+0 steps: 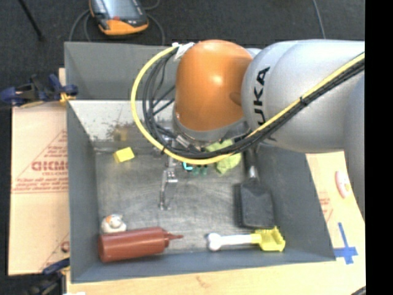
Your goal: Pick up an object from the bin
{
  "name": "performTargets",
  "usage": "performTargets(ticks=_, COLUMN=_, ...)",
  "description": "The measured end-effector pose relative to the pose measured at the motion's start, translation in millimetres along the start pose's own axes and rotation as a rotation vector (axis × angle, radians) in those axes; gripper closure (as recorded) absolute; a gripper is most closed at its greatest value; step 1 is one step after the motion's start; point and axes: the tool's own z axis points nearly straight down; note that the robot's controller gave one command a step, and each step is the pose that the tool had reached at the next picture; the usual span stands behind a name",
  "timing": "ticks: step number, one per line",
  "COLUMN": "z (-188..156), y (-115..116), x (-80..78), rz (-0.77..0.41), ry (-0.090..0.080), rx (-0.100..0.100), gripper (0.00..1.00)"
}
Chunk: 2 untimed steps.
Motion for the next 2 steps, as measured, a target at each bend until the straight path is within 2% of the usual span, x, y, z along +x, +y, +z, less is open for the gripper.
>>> performTargets(ticks=1, z=-4, y=-1, x=-0.8, rz=0.003, ry=-0.006, rx=-0.001, gripper=0.00)
performTargets(ticks=2, z=35, y=16, x=5.4, rz=-0.068, ry=-0.013, rx=0.000, gripper=0.00)
